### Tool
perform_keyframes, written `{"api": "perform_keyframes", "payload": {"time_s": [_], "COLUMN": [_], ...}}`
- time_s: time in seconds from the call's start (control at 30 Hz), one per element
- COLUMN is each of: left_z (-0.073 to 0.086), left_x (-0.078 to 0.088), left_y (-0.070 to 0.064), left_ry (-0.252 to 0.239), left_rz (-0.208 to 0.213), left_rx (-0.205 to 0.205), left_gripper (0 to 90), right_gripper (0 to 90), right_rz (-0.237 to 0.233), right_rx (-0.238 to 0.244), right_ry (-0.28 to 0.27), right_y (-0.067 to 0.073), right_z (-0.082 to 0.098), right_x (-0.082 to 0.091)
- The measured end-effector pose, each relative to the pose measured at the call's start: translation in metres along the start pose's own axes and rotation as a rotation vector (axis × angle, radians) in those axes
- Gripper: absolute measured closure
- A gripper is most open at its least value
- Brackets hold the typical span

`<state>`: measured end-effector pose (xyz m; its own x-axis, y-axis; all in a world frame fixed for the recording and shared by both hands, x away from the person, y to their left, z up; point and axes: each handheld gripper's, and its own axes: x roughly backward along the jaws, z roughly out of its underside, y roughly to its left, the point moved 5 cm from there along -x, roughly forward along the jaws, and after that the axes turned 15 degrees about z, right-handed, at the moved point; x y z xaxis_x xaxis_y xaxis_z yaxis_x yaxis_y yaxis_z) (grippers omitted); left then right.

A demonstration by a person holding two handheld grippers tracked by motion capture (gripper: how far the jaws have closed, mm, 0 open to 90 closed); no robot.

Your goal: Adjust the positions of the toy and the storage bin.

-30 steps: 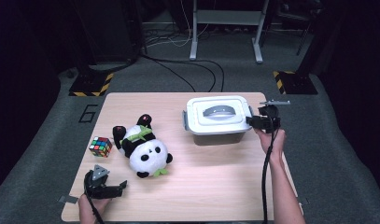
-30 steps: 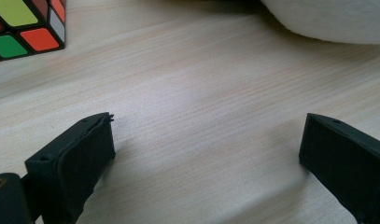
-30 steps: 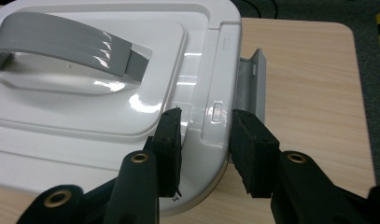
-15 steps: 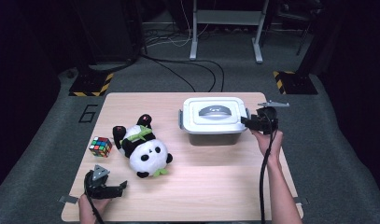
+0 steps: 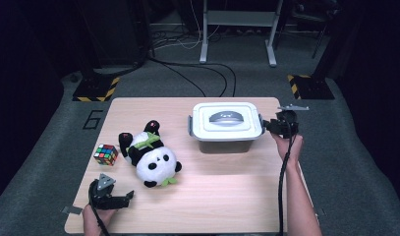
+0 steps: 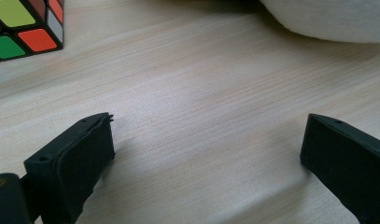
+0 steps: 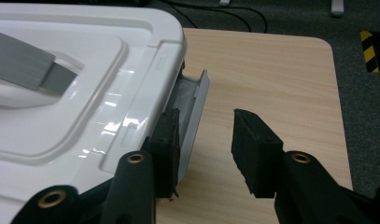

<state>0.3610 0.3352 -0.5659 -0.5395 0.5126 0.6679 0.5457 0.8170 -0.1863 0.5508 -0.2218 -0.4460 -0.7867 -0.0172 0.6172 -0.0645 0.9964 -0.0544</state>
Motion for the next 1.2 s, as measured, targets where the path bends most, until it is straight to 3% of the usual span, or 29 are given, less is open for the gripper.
{"api": "perform_keyframes", "payload": {"time_s": [0.1, 0.27, 0.47, 0.9, 0.93, 1.0, 1.1, 1.13, 1.17, 1.2], "left_z": [0.000, 0.000, 0.000, 0.000, 0.000, 0.000, 0.000, 0.000, 0.000, 0.000], "left_x": [0.000, 0.000, 0.000, 0.001, 0.001, 0.001, 0.001, 0.001, 0.001, 0.001], "left_y": [0.000, 0.000, 0.000, 0.000, 0.000, 0.000, 0.000, 0.000, 0.000, 0.000], "left_ry": [0.000, 0.000, -0.002, 0.008, 0.008, 0.007, 0.008, 0.008, 0.008, 0.008], "left_rz": [0.000, 0.001, -0.001, 0.001, 0.001, 0.001, 0.001, 0.001, 0.002, 0.002], "left_rx": [0.000, 0.000, 0.000, -0.006, -0.006, -0.006, -0.006, -0.006, -0.006, -0.006], "left_gripper": [2.7, 2.7, 2.8, 2.8, 2.8, 2.7, 2.7, 2.7, 2.7, 2.7], "right_gripper": [64.6, 80.1, 81.3, 79.5, 78.0, 60.8, 48.2, 48.2, 39.0, 35.6], "right_rz": [-0.014, -0.038, -0.022, -0.017, -0.022, -0.017, -0.012, -0.012, -0.019, -0.016], "right_rx": [-0.002, -0.013, -0.049, -0.061, -0.062, -0.039, -0.016, -0.016, 0.000, 0.008], "right_ry": [0.006, 0.014, 0.032, 0.052, 0.055, 0.048, 0.019, 0.019, 0.006, 0.000], "right_y": [0.001, 0.008, 0.010, 0.018, 0.018, 0.016, 0.013, 0.013, 0.011, 0.010], "right_z": [0.002, 0.005, 0.007, 0.024, 0.025, 0.026, 0.024, 0.024, 0.021, 0.020], "right_x": [-0.005, -0.008, -0.004, 0.020, 0.022, 0.025, 0.032, 0.032, 0.038, 0.040]}}
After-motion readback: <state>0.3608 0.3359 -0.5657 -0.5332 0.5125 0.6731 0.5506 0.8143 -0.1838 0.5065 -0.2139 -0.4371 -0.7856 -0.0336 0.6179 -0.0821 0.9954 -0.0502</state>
